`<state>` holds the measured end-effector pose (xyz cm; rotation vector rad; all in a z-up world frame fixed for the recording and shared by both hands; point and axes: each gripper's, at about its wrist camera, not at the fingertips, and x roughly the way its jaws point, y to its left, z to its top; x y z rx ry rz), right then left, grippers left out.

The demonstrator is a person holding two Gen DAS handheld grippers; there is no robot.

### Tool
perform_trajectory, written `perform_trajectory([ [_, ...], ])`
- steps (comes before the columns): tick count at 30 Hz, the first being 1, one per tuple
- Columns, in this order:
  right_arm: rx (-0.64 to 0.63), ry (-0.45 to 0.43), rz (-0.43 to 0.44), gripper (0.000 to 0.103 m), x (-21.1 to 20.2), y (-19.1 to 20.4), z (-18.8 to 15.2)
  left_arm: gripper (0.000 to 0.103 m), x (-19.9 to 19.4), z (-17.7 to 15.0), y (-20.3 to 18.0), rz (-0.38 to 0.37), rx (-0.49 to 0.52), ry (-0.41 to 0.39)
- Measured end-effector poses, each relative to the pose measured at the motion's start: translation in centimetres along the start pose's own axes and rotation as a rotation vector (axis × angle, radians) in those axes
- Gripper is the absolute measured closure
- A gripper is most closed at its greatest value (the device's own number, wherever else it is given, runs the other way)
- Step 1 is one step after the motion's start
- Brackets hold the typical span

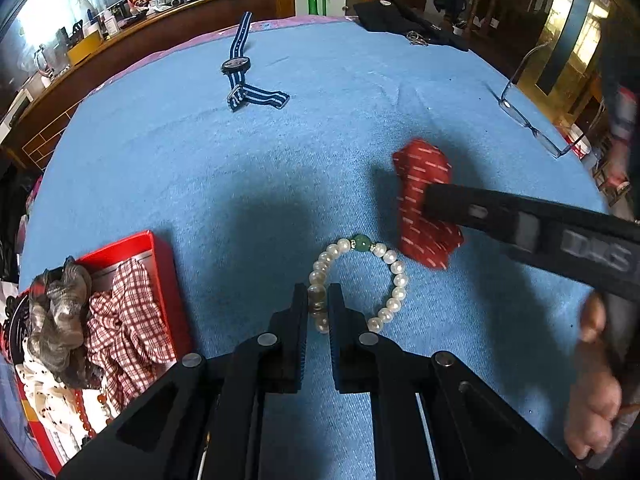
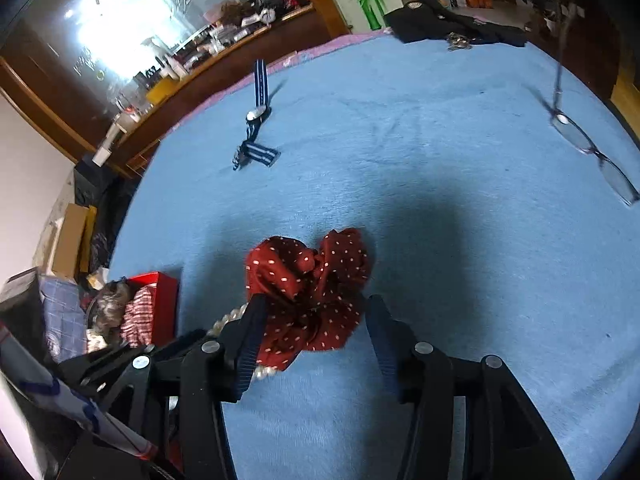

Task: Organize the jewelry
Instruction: 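Carry pearl bracelet into the tray with left gripper while right gripper drops red scrunchie there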

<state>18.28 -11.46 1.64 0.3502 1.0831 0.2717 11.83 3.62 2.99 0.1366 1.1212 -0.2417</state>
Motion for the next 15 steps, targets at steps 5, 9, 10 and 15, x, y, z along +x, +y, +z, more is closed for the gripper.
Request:
perform_trajectory([
  [5,-0.021,0.040,-0.052,0.059,3.0,0.6,1.0,0.094,0.3,-0.6,0.1,-0.010,-0.009,0.013],
  [9,-0.048,0.045,-0.065,0.094,3.4,0.6,0.9,0.094,0.7,-0.7,0.1,-0.018,-0.010,0.017],
  [10,-0.036,0.032,-0.057,0.094,2.8,0.4,0.7,0.094,0.7,-0.7,0.1,-0.026,-0.011,0.015],
  [15,-0.039,-0.049,-0.069,0.095,-1.0,-0.3,-0.2,0.094,-0.8,-0.2,0.1,-0.047,-0.024,-0.021],
])
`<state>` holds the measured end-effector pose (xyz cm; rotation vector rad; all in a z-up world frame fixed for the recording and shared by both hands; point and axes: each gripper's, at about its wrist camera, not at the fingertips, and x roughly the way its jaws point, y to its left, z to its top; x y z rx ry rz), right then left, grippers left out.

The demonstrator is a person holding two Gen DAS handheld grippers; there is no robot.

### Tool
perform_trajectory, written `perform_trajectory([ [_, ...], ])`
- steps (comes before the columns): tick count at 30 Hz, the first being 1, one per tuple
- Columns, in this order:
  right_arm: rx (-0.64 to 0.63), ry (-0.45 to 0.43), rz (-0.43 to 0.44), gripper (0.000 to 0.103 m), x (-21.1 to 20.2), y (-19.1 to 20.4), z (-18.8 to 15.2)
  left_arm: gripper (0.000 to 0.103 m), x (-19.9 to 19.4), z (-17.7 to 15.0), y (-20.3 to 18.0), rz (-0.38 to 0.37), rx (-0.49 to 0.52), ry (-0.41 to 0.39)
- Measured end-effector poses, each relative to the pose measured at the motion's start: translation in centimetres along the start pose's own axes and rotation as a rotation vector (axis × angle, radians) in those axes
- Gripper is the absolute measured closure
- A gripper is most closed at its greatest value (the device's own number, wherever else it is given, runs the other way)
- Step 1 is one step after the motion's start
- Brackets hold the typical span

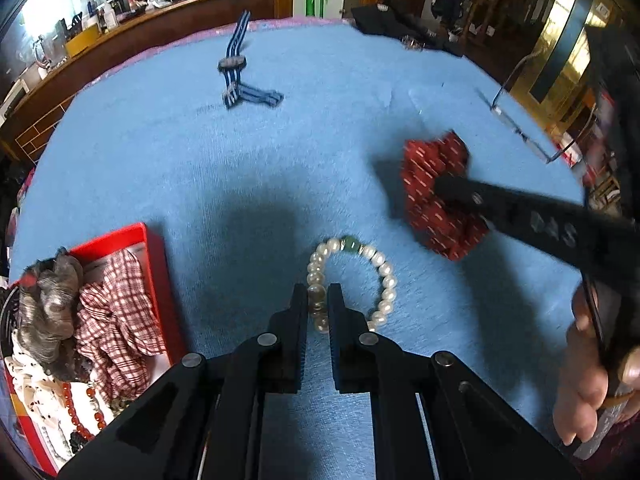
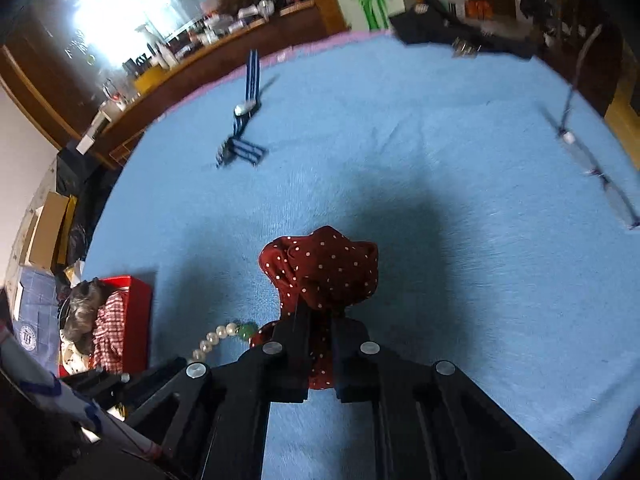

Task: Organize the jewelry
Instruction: 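Carry pearl bracelet into the tray with left gripper while right gripper drops red scrunchie there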

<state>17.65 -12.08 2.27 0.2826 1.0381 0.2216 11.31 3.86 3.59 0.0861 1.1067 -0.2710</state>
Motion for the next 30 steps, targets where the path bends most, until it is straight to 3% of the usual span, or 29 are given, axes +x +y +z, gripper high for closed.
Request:
perform_trajectory([
  [8,0.009,-0.061,0.038,0.095,-5.0,-0.7,-2.1,0.094,-4.4,0.3,-1.7,-0.013,0.024,-0.077],
  [15,-0.041,-0.092,0.091,0.094,-8.3,1.4,-4.3,0.094,-8.5,-1.5,-1.7,-0.009,0.039,-0.141],
  [23,-0.117,-0.069,0.147,0.094,-9.2,5.5,-7.2,0.094,-13.8,-5.9,2.0,0.032,0.003,-0.212],
  [30,-0.234,-0.034,0.194,0.094,-8.8,11.4,-9.6,0.094,-17.1,-10.4,7.5,0.099,-0.064,-0.240],
])
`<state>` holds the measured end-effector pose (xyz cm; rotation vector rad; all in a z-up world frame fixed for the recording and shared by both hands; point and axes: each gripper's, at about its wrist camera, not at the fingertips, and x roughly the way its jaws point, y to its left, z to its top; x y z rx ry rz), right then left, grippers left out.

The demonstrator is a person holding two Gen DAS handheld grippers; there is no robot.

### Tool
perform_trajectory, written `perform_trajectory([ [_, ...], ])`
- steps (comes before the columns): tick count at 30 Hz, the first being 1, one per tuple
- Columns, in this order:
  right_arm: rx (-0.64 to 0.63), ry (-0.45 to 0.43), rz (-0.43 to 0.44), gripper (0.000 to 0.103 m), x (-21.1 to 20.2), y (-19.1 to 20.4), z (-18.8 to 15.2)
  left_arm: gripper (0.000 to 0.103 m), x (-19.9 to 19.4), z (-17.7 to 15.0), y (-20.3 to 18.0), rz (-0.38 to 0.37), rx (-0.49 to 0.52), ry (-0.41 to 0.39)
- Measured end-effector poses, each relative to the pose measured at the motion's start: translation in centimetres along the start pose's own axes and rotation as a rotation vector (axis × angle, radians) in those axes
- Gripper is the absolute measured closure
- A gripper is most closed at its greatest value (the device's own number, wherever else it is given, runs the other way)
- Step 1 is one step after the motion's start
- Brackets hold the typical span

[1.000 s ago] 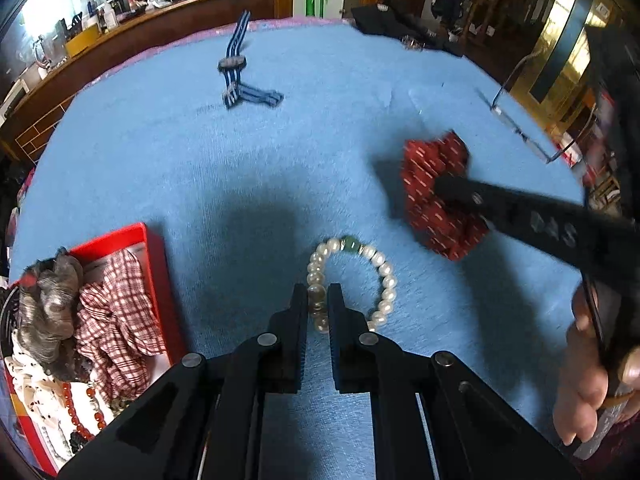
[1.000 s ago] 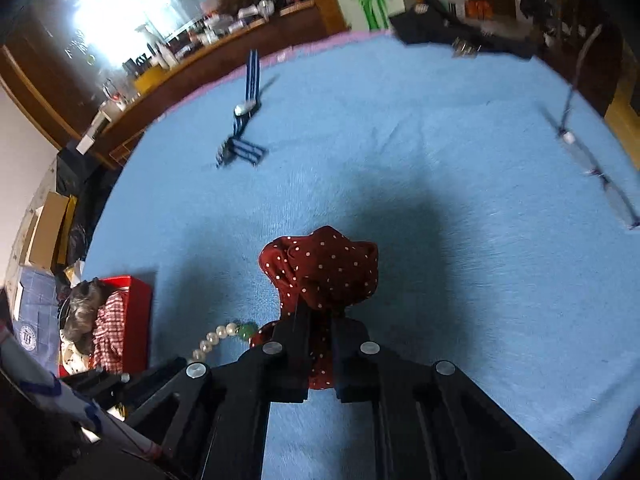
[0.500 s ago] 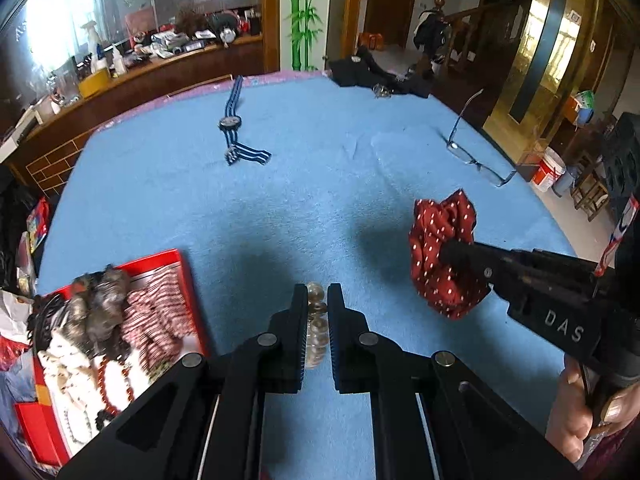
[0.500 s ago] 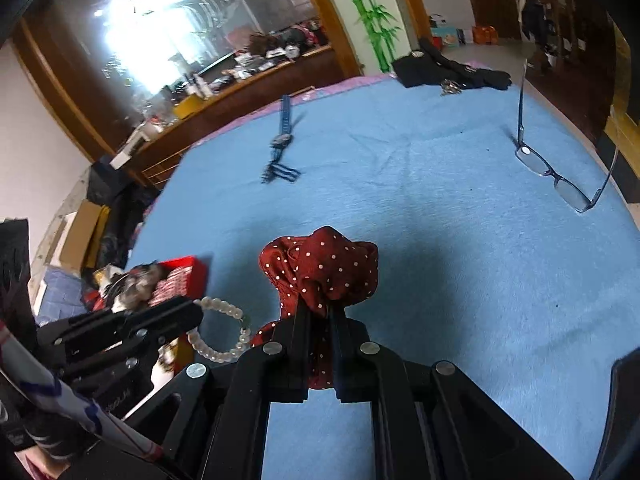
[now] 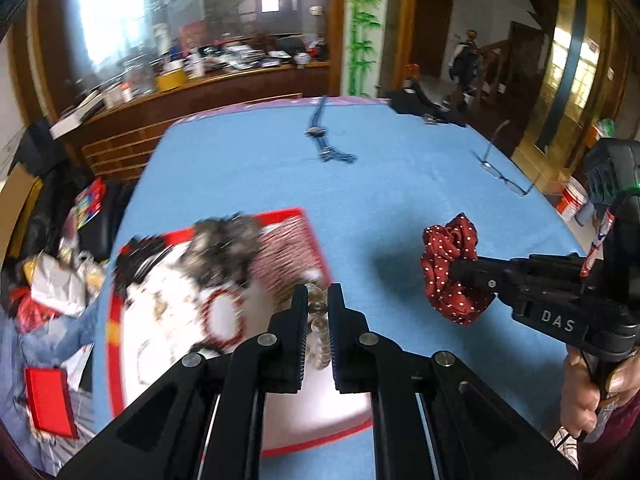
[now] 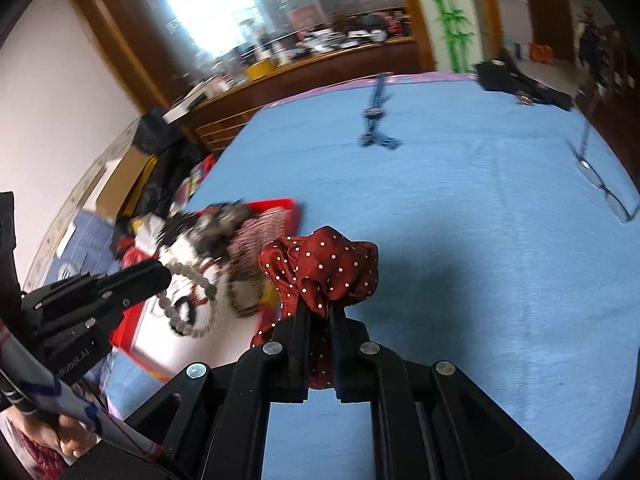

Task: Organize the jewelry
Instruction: 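Carry pearl bracelet into the tray with left gripper while right gripper drops red scrunchie there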

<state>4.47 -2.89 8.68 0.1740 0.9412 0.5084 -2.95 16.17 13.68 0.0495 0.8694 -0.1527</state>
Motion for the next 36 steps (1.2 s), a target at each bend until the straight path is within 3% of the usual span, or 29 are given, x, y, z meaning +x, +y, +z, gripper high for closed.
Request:
perform_trajectory([
  [10,-0.126,0.132,0.071,0.094,5.0,7.1,-2.3,0.094,0.1,-5.5,6.6,0.043,-0.111,0.050],
  [17,-0.185,0.204,0.054,0.094,8.2,9.7,-4.2,0.094,1.2,-9.2,9.4,0.042,-0.182,0.088],
  [25,-0.199,0.257,0.002,0.092,12.2,10.2,-5.3,0.094,2.1,-11.0,11.4,0.122,-0.210,0.092],
  [28,-0.223,0.244,-0.017,0.087,12.3,10.6,-5.6,0.094,2.5,-11.3,11.5,0.145,-0.212,0.086],
  [31,-0.230,0.227,-0.001,0.062,11.5,10.7,-5.4,0.093,2.4,-11.5,11.6,0.171,-0.219,0.064],
  [36,-0.216,0.175,0.021,0.060,9.1,10.5,-4.7,0.088,0.8,-11.2,11.5,0.201,-0.233,-0.005],
])
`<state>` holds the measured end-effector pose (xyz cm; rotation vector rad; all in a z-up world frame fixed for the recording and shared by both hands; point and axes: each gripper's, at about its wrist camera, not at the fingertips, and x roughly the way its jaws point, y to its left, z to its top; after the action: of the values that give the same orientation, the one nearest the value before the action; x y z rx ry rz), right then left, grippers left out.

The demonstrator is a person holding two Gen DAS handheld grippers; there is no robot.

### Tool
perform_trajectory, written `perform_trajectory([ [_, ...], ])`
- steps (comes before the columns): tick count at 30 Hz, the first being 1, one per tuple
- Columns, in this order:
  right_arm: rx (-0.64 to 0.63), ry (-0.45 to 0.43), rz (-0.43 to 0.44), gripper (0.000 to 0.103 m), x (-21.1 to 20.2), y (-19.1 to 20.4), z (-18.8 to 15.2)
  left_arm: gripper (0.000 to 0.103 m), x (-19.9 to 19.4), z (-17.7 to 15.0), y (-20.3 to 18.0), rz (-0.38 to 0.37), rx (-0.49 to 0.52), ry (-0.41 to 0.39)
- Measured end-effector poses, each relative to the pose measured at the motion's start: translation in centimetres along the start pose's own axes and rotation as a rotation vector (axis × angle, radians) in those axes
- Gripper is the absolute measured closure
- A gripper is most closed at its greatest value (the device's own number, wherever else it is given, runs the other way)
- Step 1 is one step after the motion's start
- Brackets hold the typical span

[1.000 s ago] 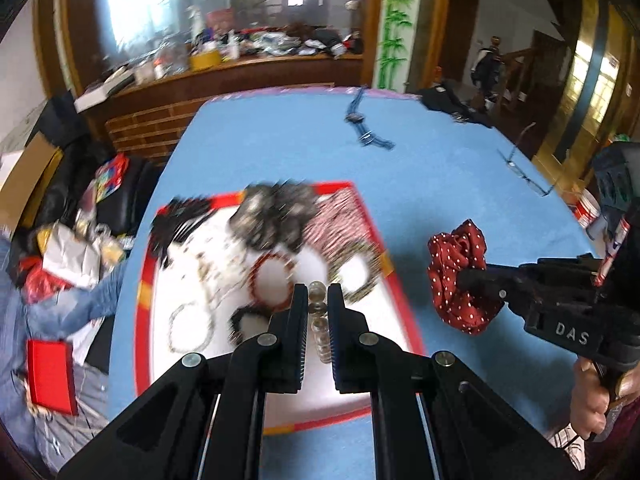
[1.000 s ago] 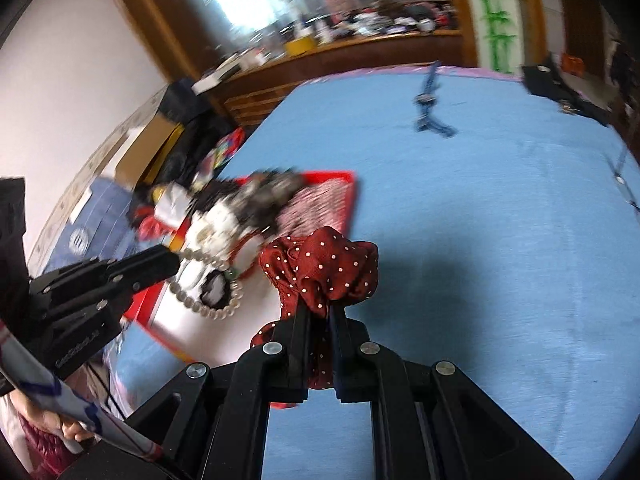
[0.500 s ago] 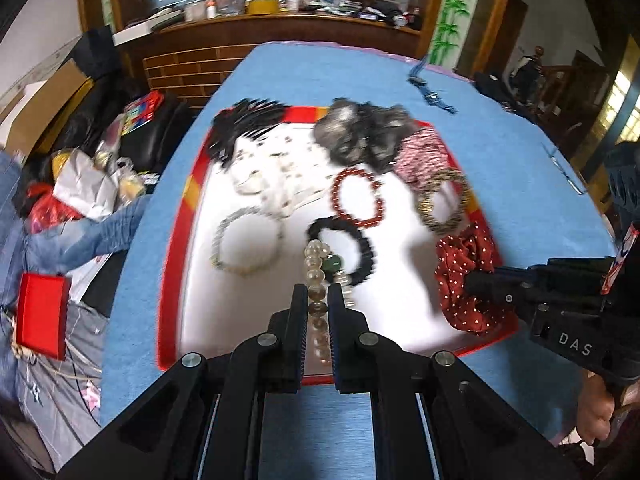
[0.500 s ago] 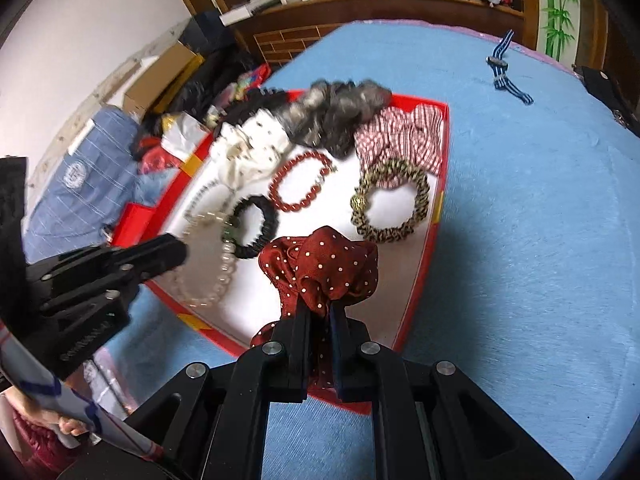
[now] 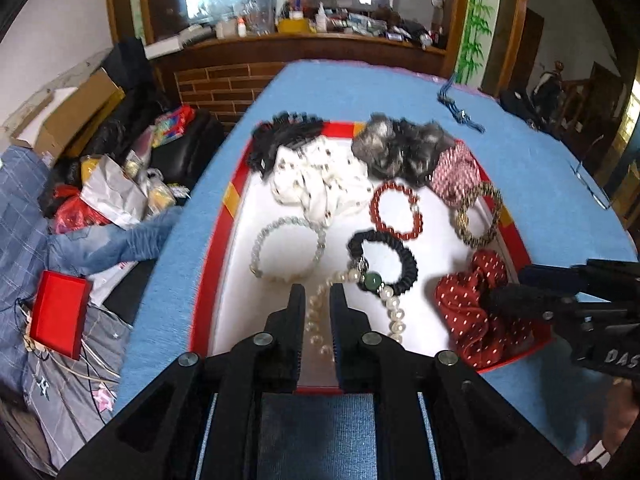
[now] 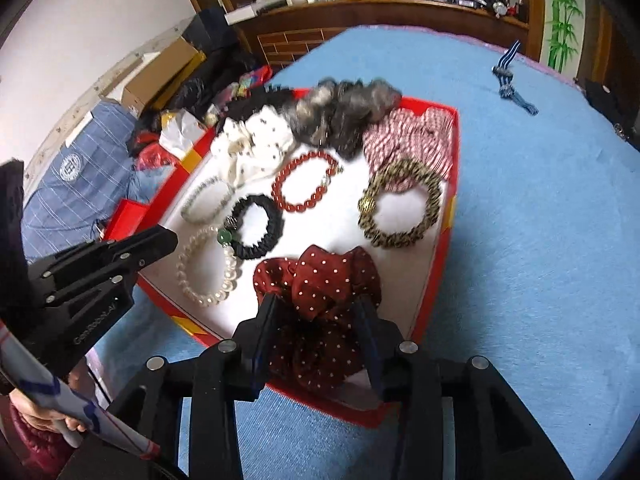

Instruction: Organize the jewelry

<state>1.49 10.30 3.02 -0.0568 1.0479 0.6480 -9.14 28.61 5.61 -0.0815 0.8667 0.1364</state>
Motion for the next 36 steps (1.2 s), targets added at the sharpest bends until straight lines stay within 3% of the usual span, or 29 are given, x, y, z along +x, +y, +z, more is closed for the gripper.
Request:
perform_trajectory([
  [4,0.026,-0.077,-0.023,0.059,-2.9,-0.6,-0.5,0.058,-2.5,-0.1,-0.7,0.061,-0.018,-0.109],
  [7,0.037,-0.139,-0.057,0.051,-5.1,-1.1,-1.8,0.047,-4.4,-1.1,-2.0,0.108,-0.036,-0.201],
  [10,0.039,-0.188,-0.137,0.050,-6.7,-1.5,-3.7,0.010,-5.9,-2.5,-2.8,0.163,-0.093,-0.285],
  [11,0.042,-0.200,-0.151,0.050,-7.1,-1.6,-4.4,0.007,-6.3,-3.1,-3.2,0.188,-0.108,-0.309],
  [12,0.047,-0.214,-0.162,0.048,-7.6,-1.7,-5.2,0.007,-6.8,-3.8,-3.6,0.233,-0.122,-0.340],
  [14,0.055,-0.244,-0.196,0.035,-8.4,-1.7,-6.7,0.004,-7.5,-4.8,-4.4,0.284,-0.117,-0.371],
  [18,0.040,-0.319,-0.286,0.025,-10.0,-1.5,-8.4,0.000,-8.1,-5.9,-5.7,0.331,-0.092,-0.372],
  [20,0.041,-0.356,-0.318,0.011,-10.9,-1.5,-8.7,0.000,-8.4,-6.1,-5.8,0.359,-0.088,-0.394],
  [24,0.035,-0.390,-0.348,0.009,-11.5,-1.2,-9.0,0.000,-8.1,-5.6,-5.5,0.336,-0.094,-0.334],
  [29,-0.027,-0.376,-0.366,0.009,-10.9,0.3,-9.3,0.000,-7.7,-5.6,-5.5,0.441,-0.091,-0.295],
  [32,-0.040,-0.371,-0.366,0.009,-10.7,0.7,-9.4,0.000,-7.7,-5.9,-5.4,0.456,-0.083,-0.284],
  [36,-0.054,-0.372,-0.378,0.009,-10.5,1.3,-9.5,0.000,-7.4,-6.3,-5.3,0.428,-0.076,-0.270],
])
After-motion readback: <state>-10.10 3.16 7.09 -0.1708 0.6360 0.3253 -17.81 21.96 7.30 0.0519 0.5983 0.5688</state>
